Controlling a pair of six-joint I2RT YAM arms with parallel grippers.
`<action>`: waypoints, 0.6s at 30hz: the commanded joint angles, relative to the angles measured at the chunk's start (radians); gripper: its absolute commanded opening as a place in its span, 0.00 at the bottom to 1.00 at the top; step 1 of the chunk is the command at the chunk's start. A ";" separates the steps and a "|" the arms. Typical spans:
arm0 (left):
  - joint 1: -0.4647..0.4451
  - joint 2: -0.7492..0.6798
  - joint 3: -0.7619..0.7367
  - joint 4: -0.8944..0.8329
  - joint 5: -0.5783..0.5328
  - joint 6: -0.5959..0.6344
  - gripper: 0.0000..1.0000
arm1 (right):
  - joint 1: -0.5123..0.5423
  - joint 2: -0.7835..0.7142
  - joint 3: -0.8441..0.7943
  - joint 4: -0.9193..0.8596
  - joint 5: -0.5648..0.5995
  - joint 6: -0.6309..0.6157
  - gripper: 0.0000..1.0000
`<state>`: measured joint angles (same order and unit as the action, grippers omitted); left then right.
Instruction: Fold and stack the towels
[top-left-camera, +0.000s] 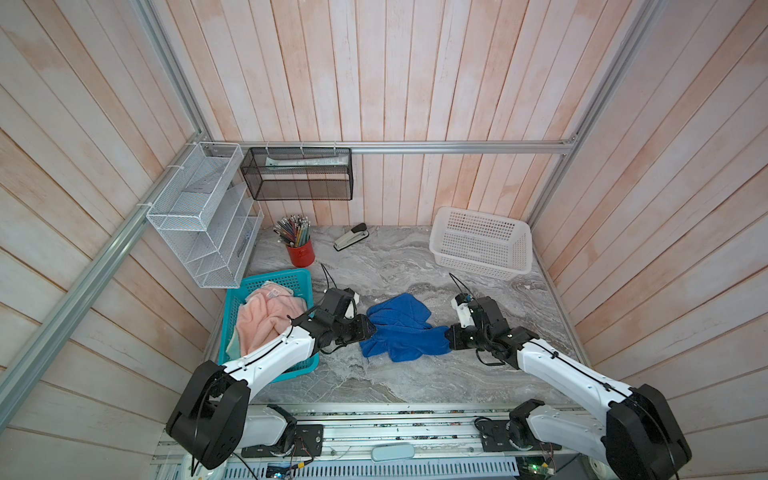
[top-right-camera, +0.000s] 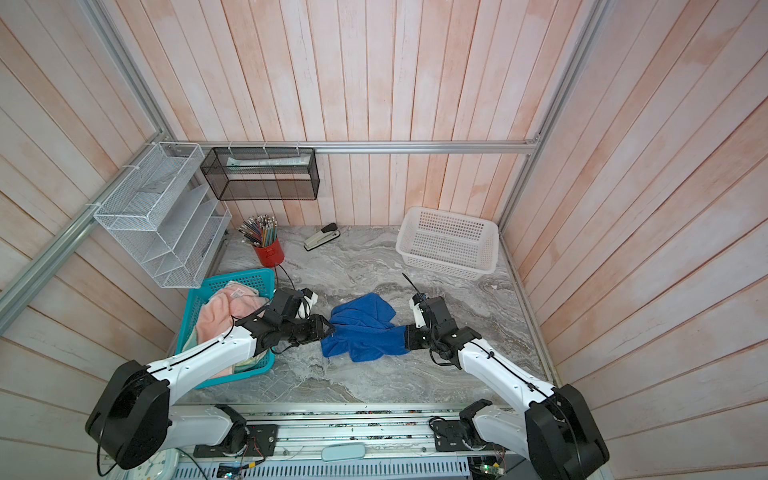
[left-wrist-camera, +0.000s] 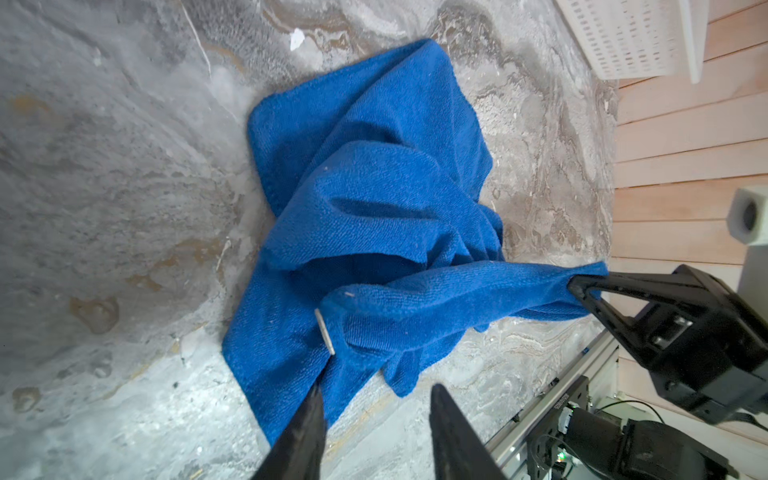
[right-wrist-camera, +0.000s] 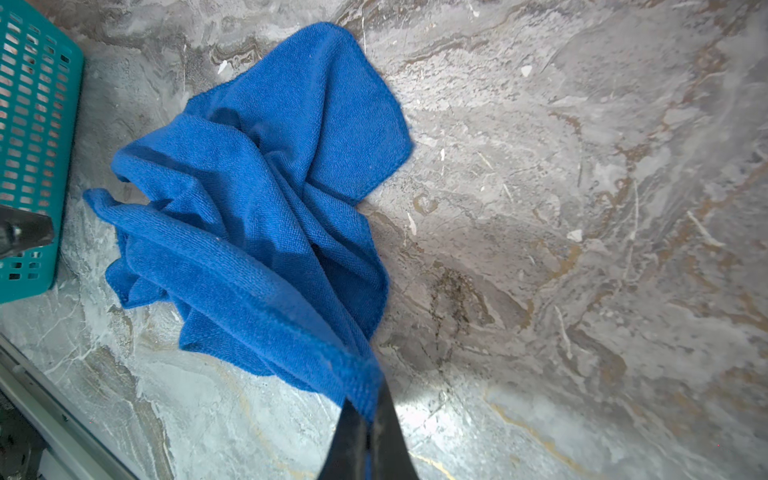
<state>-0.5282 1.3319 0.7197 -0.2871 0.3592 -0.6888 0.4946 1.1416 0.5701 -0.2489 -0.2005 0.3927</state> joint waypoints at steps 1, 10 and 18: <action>0.008 0.005 -0.014 0.078 0.011 -0.092 0.47 | -0.005 0.004 -0.004 0.019 -0.019 0.002 0.00; 0.053 0.059 -0.045 0.239 0.026 -0.385 0.37 | -0.005 0.003 -0.008 0.018 -0.019 0.003 0.00; 0.047 0.088 -0.038 0.228 0.028 -0.585 0.38 | 0.007 -0.006 -0.010 0.031 -0.023 -0.003 0.00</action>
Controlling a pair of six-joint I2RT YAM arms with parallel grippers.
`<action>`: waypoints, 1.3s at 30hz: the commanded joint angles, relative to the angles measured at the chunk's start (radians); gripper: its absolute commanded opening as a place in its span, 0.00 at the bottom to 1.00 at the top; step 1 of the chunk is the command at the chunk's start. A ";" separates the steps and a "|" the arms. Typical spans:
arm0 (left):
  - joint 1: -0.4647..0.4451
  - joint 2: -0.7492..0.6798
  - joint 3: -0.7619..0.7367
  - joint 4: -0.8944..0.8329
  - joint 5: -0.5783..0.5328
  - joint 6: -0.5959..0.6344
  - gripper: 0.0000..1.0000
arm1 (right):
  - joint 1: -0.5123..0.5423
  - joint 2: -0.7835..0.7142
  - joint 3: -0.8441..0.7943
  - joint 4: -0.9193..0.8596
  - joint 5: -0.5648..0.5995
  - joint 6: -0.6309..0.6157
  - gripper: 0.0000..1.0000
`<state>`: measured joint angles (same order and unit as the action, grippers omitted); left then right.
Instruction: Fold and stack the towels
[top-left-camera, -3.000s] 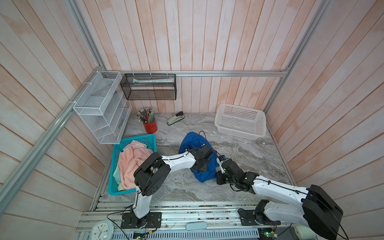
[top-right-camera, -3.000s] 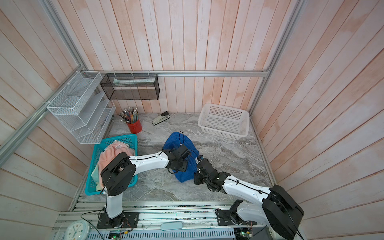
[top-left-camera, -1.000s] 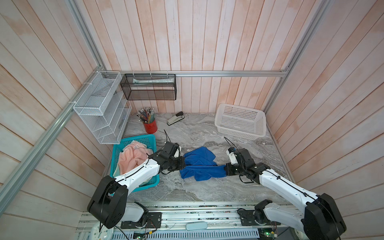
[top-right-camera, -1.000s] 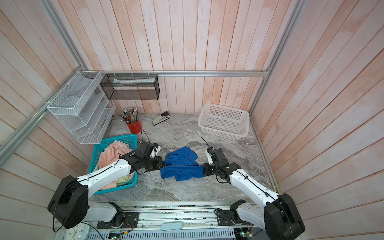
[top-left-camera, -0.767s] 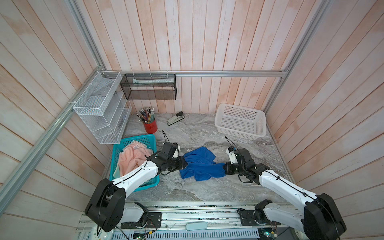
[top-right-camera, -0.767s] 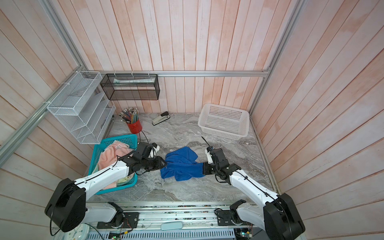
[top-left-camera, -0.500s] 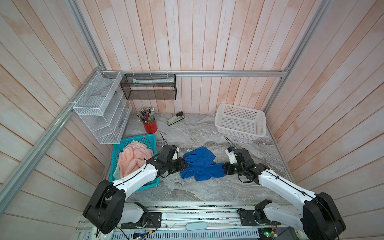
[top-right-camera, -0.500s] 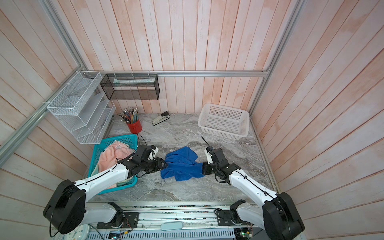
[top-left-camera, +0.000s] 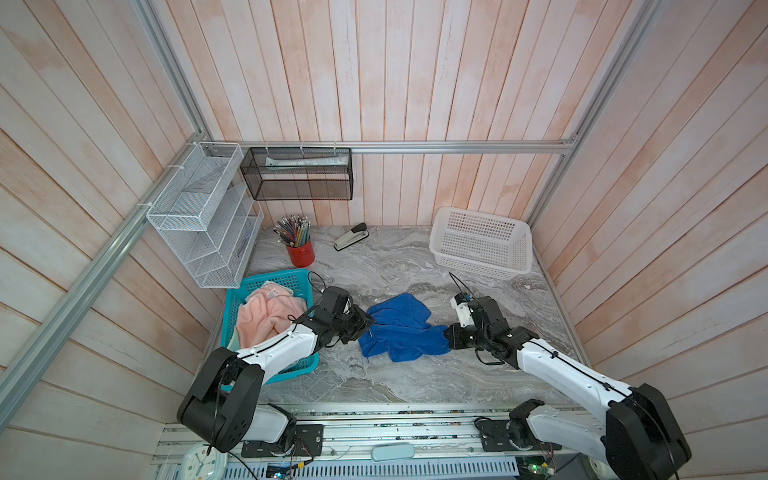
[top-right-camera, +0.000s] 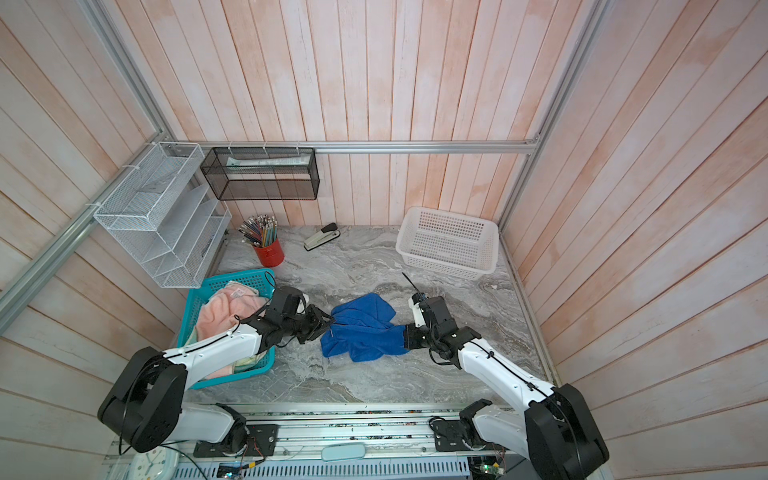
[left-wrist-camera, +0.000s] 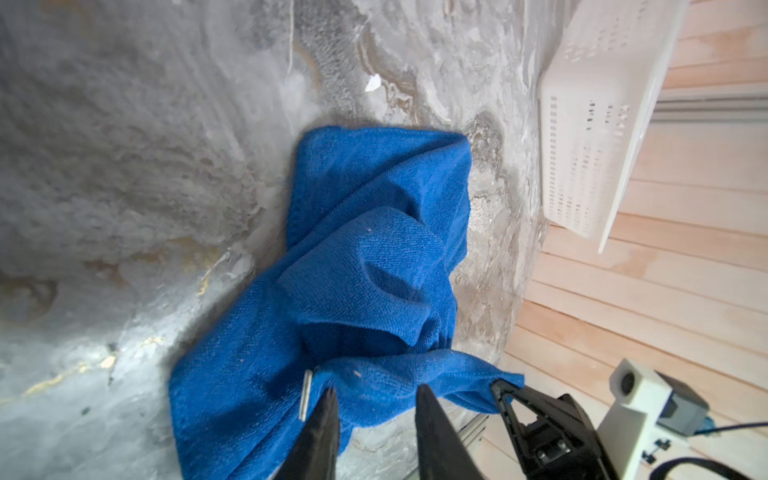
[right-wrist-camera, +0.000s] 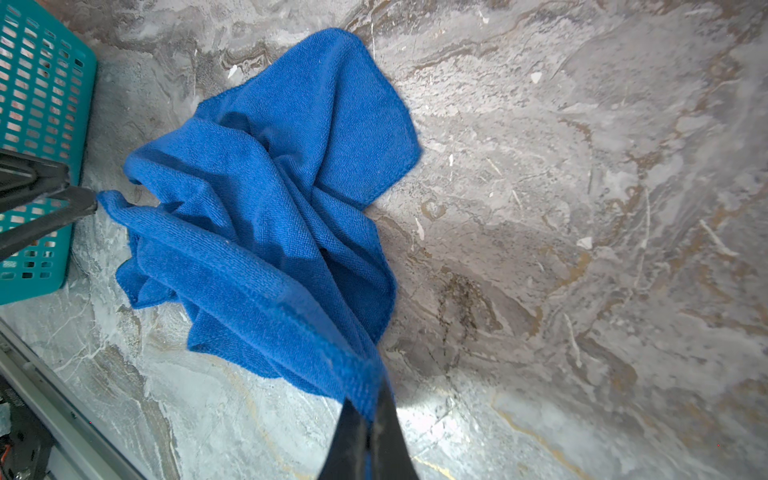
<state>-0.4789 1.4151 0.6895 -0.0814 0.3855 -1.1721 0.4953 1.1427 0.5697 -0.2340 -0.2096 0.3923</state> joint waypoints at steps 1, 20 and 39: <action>-0.001 0.008 -0.009 0.018 -0.003 -0.118 0.40 | 0.008 -0.010 -0.011 0.017 -0.014 -0.005 0.00; -0.002 0.172 0.021 0.170 0.096 -0.232 0.20 | 0.030 -0.050 -0.013 -0.002 0.008 -0.028 0.00; -0.009 -0.164 0.388 -0.270 -0.020 0.284 0.00 | 0.030 -0.287 0.343 -0.265 0.154 -0.114 0.00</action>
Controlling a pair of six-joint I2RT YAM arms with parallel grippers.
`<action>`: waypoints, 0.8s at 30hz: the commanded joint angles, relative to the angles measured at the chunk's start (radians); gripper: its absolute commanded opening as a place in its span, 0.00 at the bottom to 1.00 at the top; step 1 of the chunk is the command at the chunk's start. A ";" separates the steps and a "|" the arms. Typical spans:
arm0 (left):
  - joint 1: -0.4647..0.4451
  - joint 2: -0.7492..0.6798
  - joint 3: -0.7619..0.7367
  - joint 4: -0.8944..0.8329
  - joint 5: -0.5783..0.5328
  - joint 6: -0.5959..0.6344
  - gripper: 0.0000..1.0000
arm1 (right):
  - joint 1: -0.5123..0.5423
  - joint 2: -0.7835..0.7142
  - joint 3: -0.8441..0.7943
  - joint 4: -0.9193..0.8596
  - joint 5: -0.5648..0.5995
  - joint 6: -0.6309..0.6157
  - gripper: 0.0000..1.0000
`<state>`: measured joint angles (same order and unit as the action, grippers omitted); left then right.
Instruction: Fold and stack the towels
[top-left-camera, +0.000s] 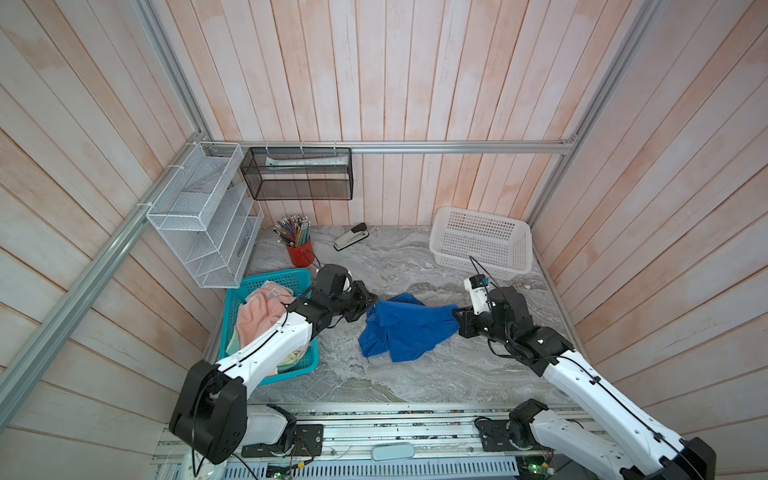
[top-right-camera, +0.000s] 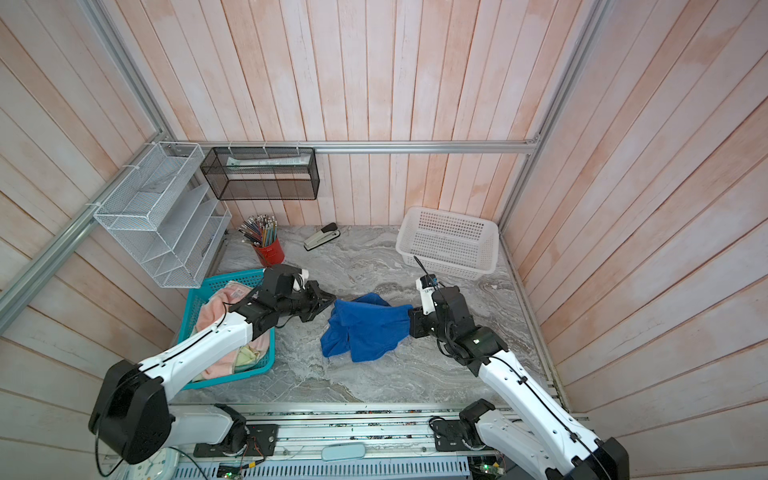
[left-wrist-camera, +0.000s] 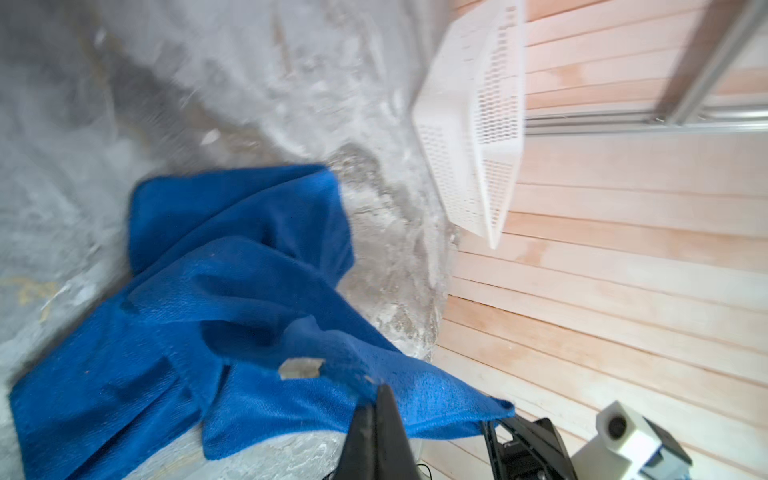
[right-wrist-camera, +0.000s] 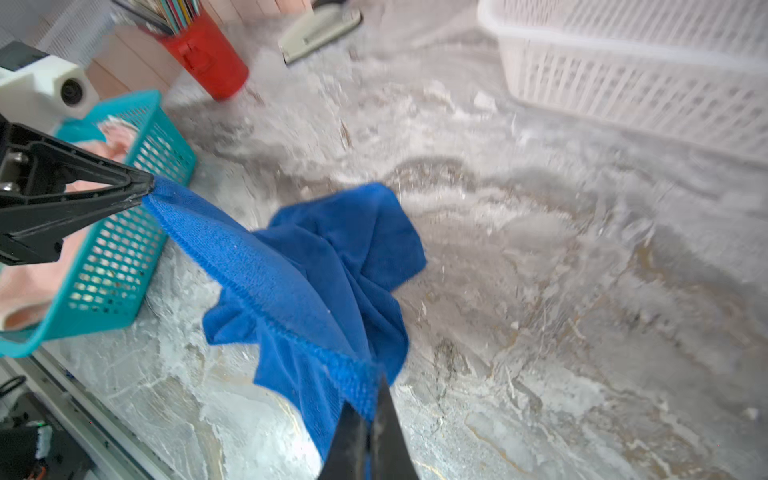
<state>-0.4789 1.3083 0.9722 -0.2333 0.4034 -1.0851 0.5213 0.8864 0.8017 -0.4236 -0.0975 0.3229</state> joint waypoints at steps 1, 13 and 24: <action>-0.030 -0.076 0.175 -0.168 -0.065 0.249 0.00 | 0.004 -0.024 0.185 -0.106 0.034 -0.065 0.00; -0.366 -0.005 1.089 -0.531 -0.449 0.581 0.00 | 0.006 0.353 1.436 -0.630 0.001 -0.316 0.00; -0.355 0.238 1.593 -0.609 -0.548 0.784 0.00 | 0.044 0.542 1.669 -0.419 0.223 -0.376 0.00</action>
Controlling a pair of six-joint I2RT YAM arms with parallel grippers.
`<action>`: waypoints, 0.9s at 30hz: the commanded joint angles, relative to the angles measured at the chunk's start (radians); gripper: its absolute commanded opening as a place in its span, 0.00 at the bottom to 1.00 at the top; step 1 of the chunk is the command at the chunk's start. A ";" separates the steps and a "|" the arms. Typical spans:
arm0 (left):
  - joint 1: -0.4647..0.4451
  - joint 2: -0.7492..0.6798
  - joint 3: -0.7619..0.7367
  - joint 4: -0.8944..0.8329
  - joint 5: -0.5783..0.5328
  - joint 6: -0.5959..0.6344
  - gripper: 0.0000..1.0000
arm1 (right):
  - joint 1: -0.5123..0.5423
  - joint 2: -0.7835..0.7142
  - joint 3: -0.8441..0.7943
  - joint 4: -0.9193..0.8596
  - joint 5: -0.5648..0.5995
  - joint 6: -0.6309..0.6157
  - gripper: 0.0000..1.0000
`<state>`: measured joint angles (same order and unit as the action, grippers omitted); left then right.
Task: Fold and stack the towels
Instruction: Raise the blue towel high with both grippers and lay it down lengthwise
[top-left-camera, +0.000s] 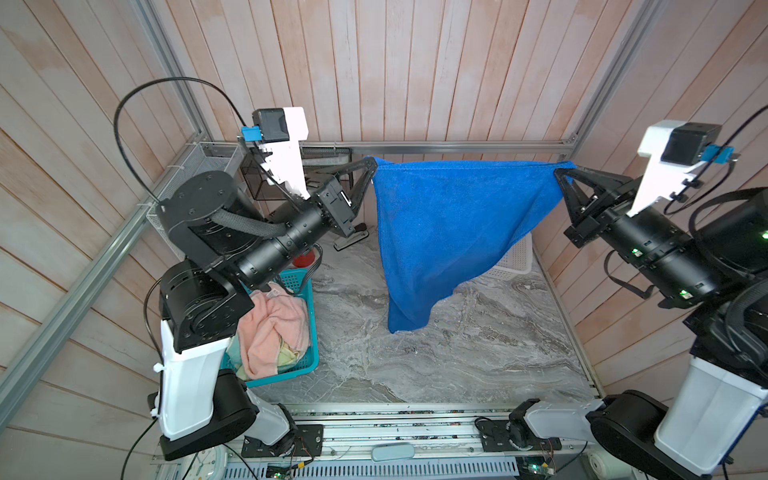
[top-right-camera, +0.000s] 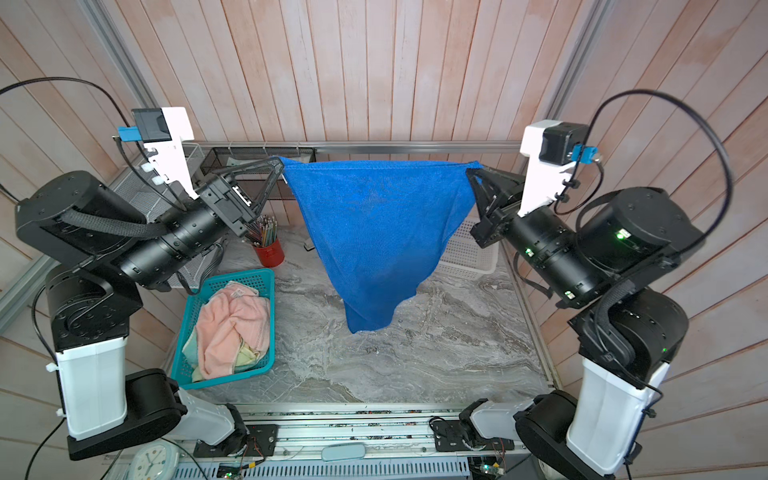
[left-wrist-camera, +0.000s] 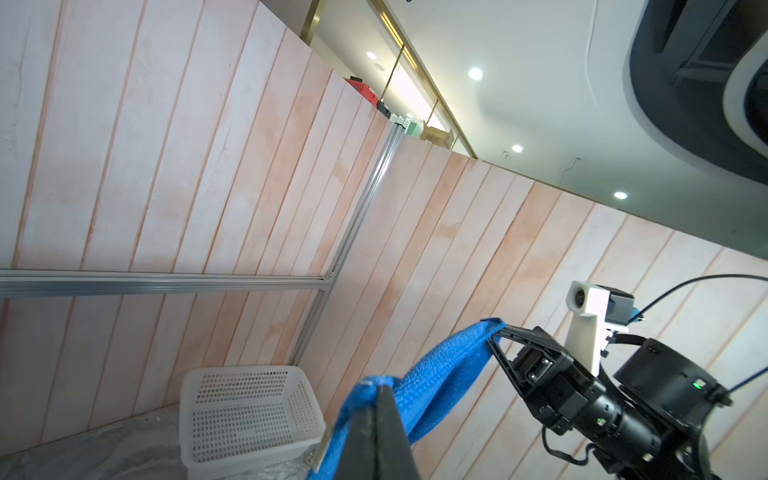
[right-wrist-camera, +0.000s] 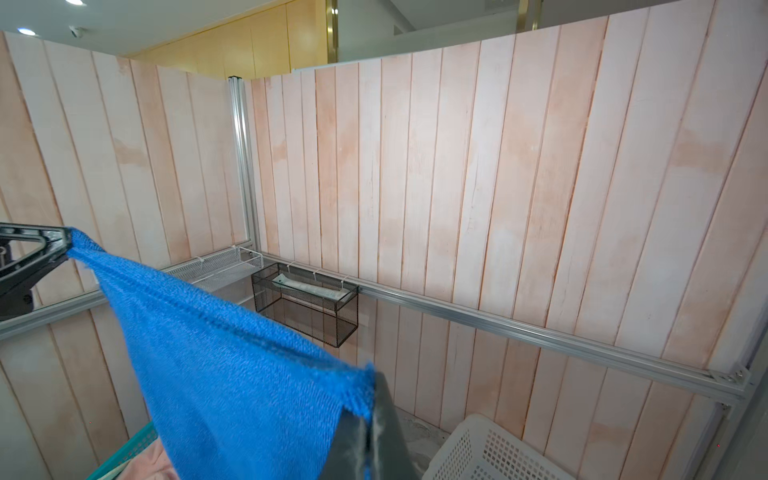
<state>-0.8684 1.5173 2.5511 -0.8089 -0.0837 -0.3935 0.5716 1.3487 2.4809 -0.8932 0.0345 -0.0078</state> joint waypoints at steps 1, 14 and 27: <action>0.094 0.040 0.008 -0.024 -0.012 0.082 0.00 | -0.021 0.112 0.001 0.070 0.090 -0.055 0.00; 0.596 0.338 0.019 0.109 0.438 -0.012 0.00 | -0.352 0.536 0.111 0.263 -0.328 0.058 0.00; 0.341 -0.045 -0.360 0.258 0.228 0.115 0.00 | -0.220 0.140 -0.177 0.231 -0.170 -0.017 0.00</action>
<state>-0.4664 1.5951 2.2211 -0.6384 0.2478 -0.3439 0.3141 1.6039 2.3253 -0.7029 -0.2043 0.0006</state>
